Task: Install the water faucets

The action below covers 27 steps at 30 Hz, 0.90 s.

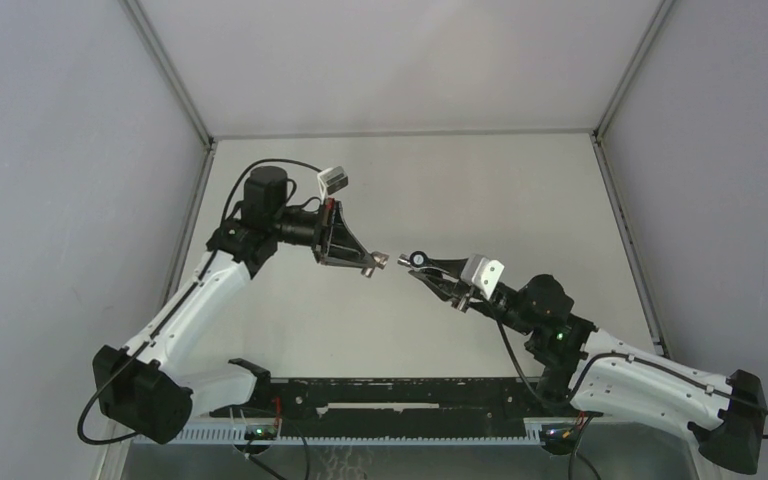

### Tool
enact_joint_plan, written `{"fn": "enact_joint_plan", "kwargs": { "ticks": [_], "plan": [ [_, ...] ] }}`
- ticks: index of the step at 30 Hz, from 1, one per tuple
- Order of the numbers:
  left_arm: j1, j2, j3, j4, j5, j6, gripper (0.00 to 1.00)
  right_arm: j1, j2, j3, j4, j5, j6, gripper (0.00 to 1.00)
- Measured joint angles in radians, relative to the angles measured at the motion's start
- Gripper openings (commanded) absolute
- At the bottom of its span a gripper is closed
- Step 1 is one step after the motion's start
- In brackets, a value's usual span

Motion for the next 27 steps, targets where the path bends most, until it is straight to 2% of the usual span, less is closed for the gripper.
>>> {"fn": "enact_joint_plan", "kwargs": {
  "ticks": [15,27],
  "plan": [
    [-0.001,-0.037,0.0,0.021,0.021,-0.047,0.0,0.035,0.006,0.0,0.086,-0.101,-0.049,0.0],
    [-0.01,-0.047,0.0,0.026,0.024,-0.053,0.0,0.038,0.056,0.0,0.143,-0.121,-0.048,0.0]
  ]
}}
